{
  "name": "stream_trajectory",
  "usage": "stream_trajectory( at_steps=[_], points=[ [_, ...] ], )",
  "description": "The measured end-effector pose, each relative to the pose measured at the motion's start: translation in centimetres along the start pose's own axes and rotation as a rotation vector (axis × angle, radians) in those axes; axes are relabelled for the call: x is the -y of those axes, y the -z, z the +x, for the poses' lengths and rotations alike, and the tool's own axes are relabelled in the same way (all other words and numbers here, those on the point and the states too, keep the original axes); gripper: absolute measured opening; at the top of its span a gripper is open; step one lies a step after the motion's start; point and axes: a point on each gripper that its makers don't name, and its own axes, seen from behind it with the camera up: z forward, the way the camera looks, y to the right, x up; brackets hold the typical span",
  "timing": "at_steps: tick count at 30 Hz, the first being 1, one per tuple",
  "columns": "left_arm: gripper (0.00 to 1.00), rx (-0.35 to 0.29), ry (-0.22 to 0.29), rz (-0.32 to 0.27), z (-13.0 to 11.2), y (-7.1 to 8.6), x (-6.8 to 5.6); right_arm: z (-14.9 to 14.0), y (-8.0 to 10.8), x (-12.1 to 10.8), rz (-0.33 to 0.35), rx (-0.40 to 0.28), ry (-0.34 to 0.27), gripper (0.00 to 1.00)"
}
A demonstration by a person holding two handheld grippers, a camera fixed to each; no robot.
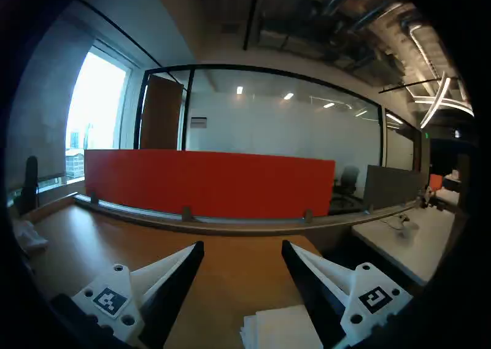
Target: Fold towel
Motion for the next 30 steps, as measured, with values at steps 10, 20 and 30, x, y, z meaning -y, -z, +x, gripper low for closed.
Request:
stream_trajectory(
  at_steps=[10,20,30],
  points=[
    [0.96,-0.021,0.011,0.002,0.8,0.0,0.7,1.4,-0.2,3.9,0.028,-0.026,-0.027,0.98],
    [0.96,-0.043,0.017,-0.008,1.7,0.0,1.1,2.7,-0.2,8.1,0.056,-0.049,-0.051,0.98],
    [0.96,-0.056,0.017,-0.015,2.0,0.0,1.5,3.5,-0.2,11.1,0.078,-0.063,-0.086,0.98]
  ],
)
